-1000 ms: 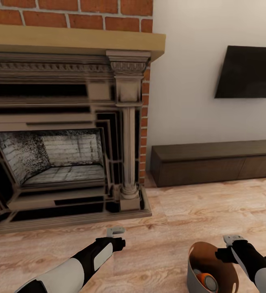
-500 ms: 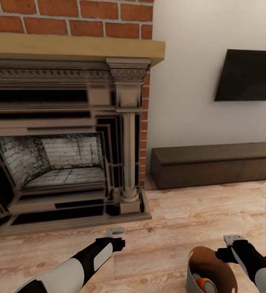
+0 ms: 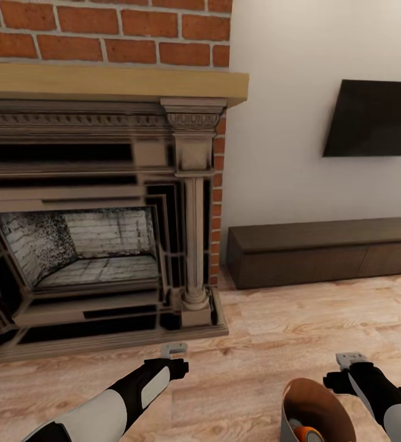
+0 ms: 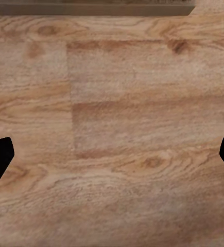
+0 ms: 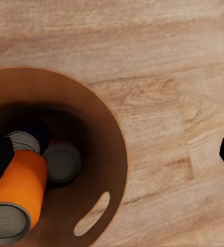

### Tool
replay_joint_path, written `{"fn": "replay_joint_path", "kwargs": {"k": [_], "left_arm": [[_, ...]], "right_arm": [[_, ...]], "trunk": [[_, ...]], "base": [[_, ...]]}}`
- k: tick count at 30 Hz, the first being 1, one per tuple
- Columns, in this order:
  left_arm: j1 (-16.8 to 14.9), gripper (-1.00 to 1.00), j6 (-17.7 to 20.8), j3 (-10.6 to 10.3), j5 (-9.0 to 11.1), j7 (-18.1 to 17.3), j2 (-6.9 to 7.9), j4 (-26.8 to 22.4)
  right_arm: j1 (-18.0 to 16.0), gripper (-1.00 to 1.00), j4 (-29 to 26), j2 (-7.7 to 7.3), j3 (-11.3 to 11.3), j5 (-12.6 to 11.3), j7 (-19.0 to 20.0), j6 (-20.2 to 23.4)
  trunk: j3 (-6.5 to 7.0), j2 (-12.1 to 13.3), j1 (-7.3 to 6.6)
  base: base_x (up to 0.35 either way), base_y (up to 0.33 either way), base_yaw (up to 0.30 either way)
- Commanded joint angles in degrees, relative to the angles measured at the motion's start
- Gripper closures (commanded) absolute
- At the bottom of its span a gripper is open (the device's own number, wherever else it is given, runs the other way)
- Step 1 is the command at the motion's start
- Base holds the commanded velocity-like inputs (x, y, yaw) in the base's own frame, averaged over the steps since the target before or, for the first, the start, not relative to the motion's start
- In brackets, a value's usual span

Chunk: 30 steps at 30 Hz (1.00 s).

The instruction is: Put the three can of soda from the living room inside the tash can in the kitchen.

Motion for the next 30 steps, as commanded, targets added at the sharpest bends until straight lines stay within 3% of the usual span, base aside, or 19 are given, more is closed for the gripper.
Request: {"fn": "replay_joint_path", "kwargs": {"k": [1,30], "left_arm": [[0.0,-1.00,0.0,0.0,0.0,0.0,0.00,0.0],[0.0,-1.00,-0.1,-0.1,-0.1,0.0,0.00,0.4]], "right_arm": [[0.0,-1.00,0.0,0.01,0.0,0.0,0.0,-0.5],[0.0,-1.00,0.0,0.17,-0.2,-0.3,0.0,-2.6]], "trunk": [[0.18,0.4,-0.23],[5.39,12.0,-6.60]], "base": [[0.000,0.000,0.000],[0.000,0.000,0.000]]}}
